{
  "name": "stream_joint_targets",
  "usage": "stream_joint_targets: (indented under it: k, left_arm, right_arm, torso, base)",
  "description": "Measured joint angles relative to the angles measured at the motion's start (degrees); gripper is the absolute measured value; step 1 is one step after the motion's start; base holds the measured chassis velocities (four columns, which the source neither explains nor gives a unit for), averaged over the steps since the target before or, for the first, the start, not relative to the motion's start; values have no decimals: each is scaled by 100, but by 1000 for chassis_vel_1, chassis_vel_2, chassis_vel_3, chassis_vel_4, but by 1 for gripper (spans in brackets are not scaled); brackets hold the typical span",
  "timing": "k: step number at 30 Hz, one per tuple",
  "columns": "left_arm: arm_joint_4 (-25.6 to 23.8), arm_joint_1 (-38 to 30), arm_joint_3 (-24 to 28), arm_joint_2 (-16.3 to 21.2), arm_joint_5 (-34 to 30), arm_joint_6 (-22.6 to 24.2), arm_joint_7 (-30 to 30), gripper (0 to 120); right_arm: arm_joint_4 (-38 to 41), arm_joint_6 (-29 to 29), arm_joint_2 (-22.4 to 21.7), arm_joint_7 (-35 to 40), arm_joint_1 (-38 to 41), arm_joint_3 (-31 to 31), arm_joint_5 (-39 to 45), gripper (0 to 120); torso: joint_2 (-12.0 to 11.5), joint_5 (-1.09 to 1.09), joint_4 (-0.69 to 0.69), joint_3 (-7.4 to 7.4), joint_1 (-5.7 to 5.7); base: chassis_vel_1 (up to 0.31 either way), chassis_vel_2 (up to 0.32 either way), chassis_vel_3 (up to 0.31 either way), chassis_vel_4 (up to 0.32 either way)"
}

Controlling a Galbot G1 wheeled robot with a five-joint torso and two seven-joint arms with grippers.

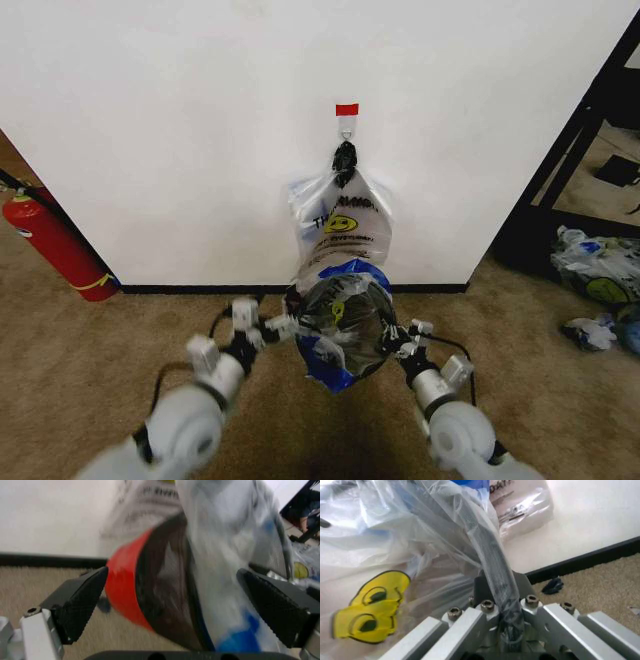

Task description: Pick up the garbage bag from the wall and place it over the trash bin.

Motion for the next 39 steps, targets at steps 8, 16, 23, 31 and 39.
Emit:
stream_joint_targets:
  k: [8,16,23,31,39]
  left_arm:
    - [-63,387,47,-355,495,-38,52,100]
    - [-254,771,-46,-336,721,12,-306,100]
    - [-484,1134,118,-402,522,119,-141,100]
    - [-607,979,179,-558,383,227,82,100]
    - [-477,767,241,-680,296,372,84,88]
  right_arm:
    - [67,56,29,115,16,14,-103,0]
    - [-50,70,73,238,76,120,-155,0]
    - [-54,73,102,332,137,130,-99,0]
    - [11,72,78,304,97,134,-88,0]
    - [68,58,92,272,102,106,-100,0]
  torso:
    - [0,-1,-2,1,0]
    - [0,-1,-2,1,1]
    - [0,-1,0,1,0]
    - [0,-1,-1,1,0]
    - [0,-1,-1,1,1]
  base:
    - [0,0,0,0]
    - [0,0,0,0]
    - [0,0,0,0]
    - [0,0,0,0]
    - [0,0,0,0]
